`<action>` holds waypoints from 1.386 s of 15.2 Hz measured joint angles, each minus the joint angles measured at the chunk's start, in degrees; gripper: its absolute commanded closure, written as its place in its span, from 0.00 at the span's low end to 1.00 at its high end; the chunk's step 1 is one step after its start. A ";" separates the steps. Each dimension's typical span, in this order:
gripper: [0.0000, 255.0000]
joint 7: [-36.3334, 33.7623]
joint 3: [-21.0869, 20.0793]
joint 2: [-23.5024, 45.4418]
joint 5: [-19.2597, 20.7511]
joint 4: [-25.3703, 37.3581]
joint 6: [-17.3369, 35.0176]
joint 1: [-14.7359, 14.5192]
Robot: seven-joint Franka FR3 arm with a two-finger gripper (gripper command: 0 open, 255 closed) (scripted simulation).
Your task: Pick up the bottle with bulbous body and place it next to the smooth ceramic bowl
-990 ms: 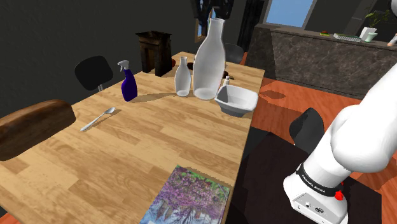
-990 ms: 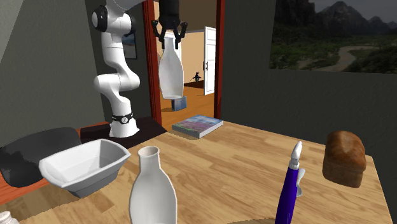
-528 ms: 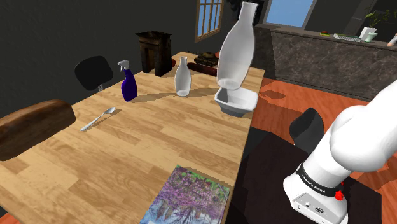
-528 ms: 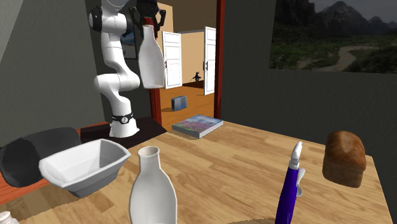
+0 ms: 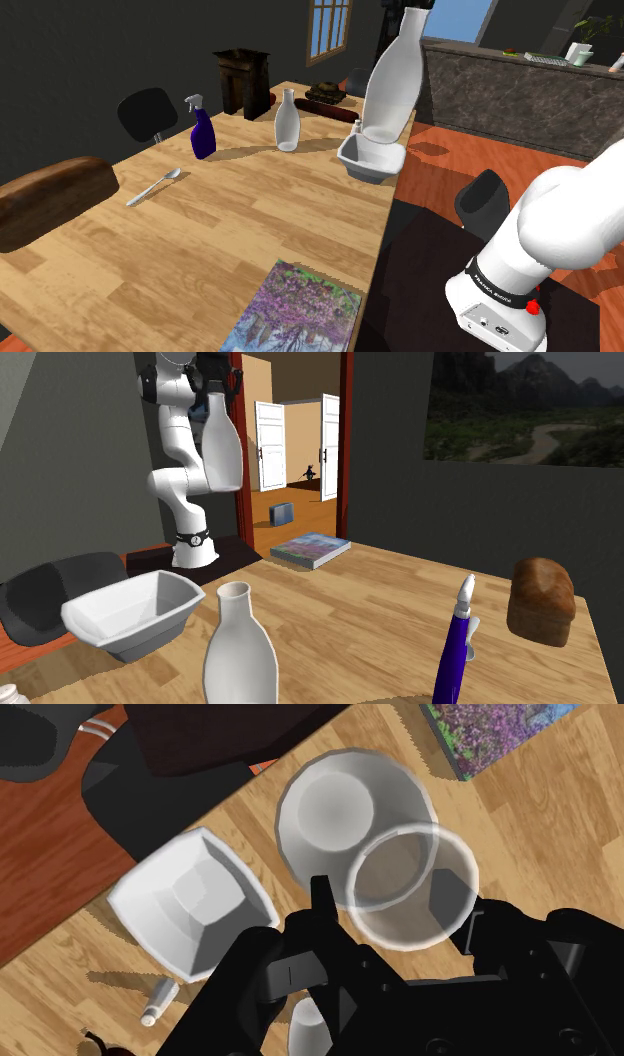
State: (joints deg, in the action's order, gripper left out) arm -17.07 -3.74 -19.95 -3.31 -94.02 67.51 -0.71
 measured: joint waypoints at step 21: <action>1.00 0.81 -0.18 -6.66 -0.26 -23.00 16.32 -0.14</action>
State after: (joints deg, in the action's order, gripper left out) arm -16.25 -3.92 -26.60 -3.58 -117.02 83.83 -0.85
